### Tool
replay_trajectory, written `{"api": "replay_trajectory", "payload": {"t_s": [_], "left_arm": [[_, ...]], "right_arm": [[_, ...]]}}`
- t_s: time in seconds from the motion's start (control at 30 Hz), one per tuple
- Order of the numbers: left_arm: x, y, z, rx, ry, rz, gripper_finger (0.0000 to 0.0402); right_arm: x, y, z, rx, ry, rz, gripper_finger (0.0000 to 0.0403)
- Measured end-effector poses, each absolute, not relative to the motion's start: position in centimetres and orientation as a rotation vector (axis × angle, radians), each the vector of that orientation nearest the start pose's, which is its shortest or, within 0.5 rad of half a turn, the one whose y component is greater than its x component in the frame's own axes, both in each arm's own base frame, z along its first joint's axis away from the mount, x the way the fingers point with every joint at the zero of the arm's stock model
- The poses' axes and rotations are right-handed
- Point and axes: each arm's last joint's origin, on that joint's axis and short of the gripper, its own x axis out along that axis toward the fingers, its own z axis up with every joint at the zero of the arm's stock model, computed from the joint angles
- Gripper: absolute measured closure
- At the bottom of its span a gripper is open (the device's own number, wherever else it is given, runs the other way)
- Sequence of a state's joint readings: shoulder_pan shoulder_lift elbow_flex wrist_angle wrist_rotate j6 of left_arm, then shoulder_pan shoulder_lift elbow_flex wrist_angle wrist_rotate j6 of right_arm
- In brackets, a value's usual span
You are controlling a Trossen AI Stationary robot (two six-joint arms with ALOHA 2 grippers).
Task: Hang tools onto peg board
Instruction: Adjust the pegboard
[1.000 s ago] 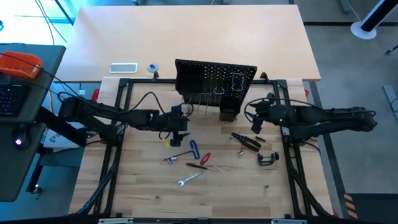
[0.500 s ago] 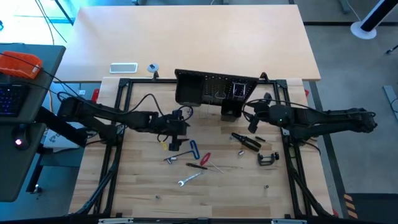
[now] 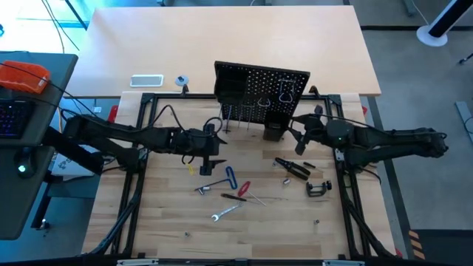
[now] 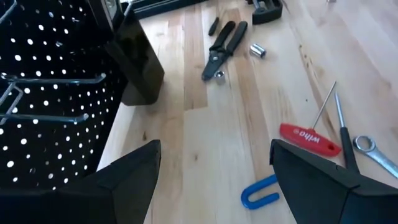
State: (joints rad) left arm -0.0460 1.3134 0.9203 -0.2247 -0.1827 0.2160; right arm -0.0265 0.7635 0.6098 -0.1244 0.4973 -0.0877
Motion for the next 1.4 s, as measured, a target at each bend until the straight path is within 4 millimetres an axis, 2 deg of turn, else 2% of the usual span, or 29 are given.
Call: {"api": "replay_trajectory", "payload": {"t_s": [0.17,0.27,0.4,0.63,0.77,0.87,1.0,1.13,1.4], "left_arm": [[27.9,-0.8,26.3,0.278,0.644,0.069,0.0108],[27.7,-0.7,26.3,0.275,0.669,0.088,0.0108],[27.0,-0.6,26.7,0.263,0.681,0.108,0.0108],[24.9,0.1,28.1,0.273,0.631,0.188,0.0108],[23.3,0.8,27.4,0.232,0.605,0.227,0.0108],[22.4,1.0,26.3,0.195,0.6,0.242,0.0108],[21.9,1.1,24.9,0.167,0.594,0.251,0.0108],[21.9,1.1,24.6,0.154,0.595,0.254,0.0108],[22.0,1.1,24.6,0.164,0.598,0.251,0.0108]], "right_arm": [[16.9,-1.8,28.8,-0.153,0.292,-0.514,0.0234],[16.7,-2.0,28.5,-0.131,0.33,-0.578,0.0234],[16.0,-2.3,27.2,-0.023,0.409,-0.705,0.0234],[15.3,-3.1,23.9,0.103,0.495,-0.801,0.0234],[14.9,-3.9,21.7,0.152,0.526,-0.866,0.0234],[14.8,-4.7,20.0,0.195,0.507,-0.881,0.0234],[15.2,-5.9,18.5,0.242,0.455,-0.898,0.0234],[15.4,-7.3,17.8,0.245,0.449,-0.956,0.0234],[16.7,-9.6,17.2,0.277,0.385,-0.92,0.0234]]}}
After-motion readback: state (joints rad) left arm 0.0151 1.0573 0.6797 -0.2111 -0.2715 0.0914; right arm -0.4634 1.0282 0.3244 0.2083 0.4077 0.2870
